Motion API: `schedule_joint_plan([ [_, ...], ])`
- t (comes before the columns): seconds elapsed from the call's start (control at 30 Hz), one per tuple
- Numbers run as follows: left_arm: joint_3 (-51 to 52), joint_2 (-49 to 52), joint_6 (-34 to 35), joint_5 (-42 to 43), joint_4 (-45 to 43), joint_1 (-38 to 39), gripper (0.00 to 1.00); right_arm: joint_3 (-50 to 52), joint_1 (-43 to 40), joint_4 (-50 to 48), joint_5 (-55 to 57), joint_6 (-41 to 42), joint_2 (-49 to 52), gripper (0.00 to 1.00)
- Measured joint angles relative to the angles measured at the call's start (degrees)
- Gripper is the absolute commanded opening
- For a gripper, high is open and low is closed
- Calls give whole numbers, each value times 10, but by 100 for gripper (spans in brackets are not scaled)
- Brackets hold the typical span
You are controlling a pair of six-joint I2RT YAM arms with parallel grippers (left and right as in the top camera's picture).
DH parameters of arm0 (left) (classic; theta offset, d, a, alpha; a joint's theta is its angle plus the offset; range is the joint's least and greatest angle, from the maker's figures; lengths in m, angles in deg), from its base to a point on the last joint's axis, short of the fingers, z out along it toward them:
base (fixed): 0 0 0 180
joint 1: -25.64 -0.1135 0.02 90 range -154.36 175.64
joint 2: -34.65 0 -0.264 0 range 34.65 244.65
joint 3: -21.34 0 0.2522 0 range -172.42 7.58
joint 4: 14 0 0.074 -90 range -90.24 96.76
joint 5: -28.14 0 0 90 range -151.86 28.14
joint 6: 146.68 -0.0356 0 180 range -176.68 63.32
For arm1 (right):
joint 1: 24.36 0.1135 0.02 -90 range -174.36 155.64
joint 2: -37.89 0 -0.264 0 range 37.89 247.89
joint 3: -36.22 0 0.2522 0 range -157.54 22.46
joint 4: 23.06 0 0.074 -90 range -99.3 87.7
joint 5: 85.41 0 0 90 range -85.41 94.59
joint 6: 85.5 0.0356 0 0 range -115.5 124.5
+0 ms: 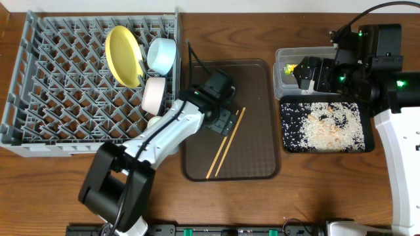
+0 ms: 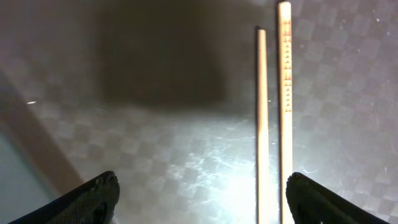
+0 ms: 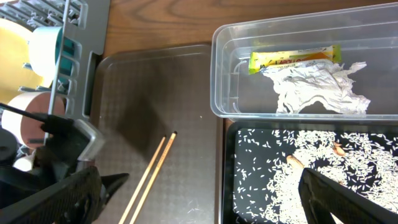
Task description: Sort waste into correct bins and load items into the dishwasher
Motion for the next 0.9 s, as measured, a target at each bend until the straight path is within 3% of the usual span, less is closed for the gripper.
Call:
schedule_joint_plan([
  [0.2,0,19,-5,2,-31,21,86,0,0,0,0,0,0,99],
  [0.9,0,63,-15,2,-53,24,63,0,0,0,0,0,0,99],
])
